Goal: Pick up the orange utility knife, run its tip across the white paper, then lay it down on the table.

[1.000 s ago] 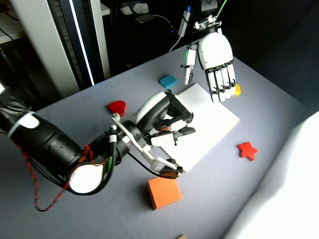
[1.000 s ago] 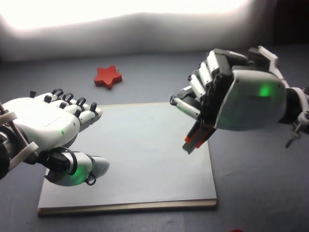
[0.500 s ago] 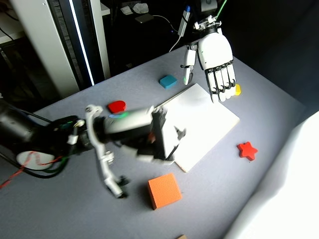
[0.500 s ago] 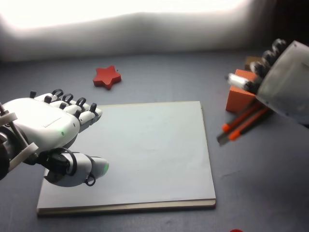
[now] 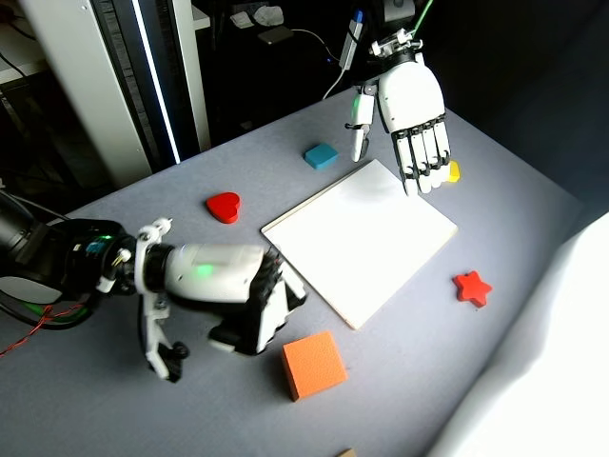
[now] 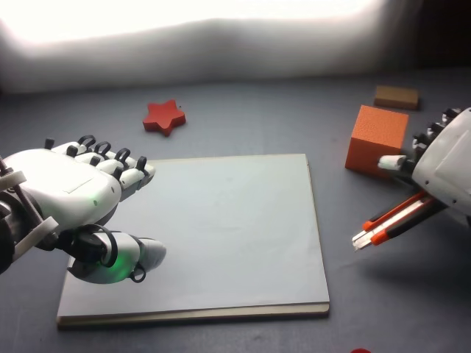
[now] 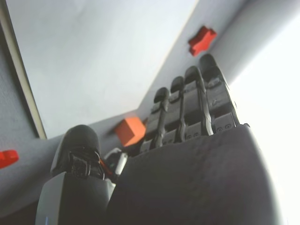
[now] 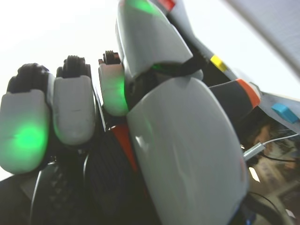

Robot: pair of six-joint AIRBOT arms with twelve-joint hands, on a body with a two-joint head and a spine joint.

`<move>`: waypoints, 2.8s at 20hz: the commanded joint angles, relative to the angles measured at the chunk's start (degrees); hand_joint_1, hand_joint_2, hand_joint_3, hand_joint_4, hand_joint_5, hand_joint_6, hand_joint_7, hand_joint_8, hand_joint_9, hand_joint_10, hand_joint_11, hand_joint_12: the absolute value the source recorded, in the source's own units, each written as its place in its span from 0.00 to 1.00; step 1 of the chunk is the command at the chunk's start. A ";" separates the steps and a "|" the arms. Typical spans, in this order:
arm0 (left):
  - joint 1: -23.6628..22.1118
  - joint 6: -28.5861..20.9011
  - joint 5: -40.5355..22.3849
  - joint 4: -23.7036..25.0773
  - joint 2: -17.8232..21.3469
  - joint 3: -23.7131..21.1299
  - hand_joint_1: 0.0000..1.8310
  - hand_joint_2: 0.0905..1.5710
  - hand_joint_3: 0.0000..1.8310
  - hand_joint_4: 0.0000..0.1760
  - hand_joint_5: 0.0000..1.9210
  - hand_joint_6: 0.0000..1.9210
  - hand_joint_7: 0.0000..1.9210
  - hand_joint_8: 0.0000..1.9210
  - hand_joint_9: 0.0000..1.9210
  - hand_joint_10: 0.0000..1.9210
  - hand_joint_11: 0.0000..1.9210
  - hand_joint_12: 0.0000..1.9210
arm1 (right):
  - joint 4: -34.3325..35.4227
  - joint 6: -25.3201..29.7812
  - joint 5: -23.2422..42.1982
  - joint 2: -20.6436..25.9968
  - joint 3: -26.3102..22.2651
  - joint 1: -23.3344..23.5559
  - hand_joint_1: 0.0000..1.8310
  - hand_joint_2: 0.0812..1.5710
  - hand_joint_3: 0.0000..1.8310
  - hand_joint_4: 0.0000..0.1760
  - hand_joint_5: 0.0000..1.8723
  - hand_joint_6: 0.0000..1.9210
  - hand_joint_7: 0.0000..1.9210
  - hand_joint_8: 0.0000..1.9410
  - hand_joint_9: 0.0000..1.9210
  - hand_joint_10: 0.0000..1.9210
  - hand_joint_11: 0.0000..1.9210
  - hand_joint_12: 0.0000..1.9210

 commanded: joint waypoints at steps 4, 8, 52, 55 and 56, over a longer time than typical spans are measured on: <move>-0.51 0.09 -2.00 2.58 0.13 -0.08 0.00 0.81 0.00 0.08 0.00 0.00 0.03 0.00 0.04 0.00 0.00 0.22 | 2.00 0.34 7.49 0.95 -0.45 -1.37 0.16 0.98 0.00 1.00 0.66 1.00 0.73 1.00 0.79 1.00 0.82 1.00; -0.51 0.09 -2.00 2.57 0.13 -0.08 0.00 0.81 0.00 0.09 0.00 0.00 0.03 0.00 0.04 0.00 0.00 0.21 | 2.34 0.84 7.31 0.94 -1.52 -3.05 0.30 0.93 0.00 0.00 0.45 1.00 0.52 1.00 0.58 1.00 0.61 1.00; -7.60 0.93 -5.16 -0.59 0.58 -3.59 0.04 0.80 0.00 0.00 0.37 0.02 0.42 0.03 0.36 0.09 0.05 0.73 | 12.90 7.98 4.84 24.70 -24.30 -2.97 0.01 0.66 0.00 0.00 0.38 0.04 0.45 0.04 0.37 0.13 0.06 0.71; -10.18 1.82 -7.46 -0.67 0.56 -4.84 0.01 0.83 0.00 0.00 0.50 0.60 0.49 0.82 0.44 0.97 0.31 1.00 | 12.86 9.44 6.32 26.04 -25.52 -4.08 0.00 0.69 0.00 0.00 0.57 0.65 0.64 0.60 0.56 0.86 0.44 0.99; -10.92 2.91 -7.49 -1.47 0.52 -5.15 0.01 0.83 0.00 0.00 0.50 0.60 0.49 0.82 0.44 0.97 0.31 1.00 | 12.85 9.53 6.34 25.91 -25.46 -4.07 0.00 0.69 0.00 0.00 0.57 0.65 0.64 0.60 0.56 0.86 0.44 0.99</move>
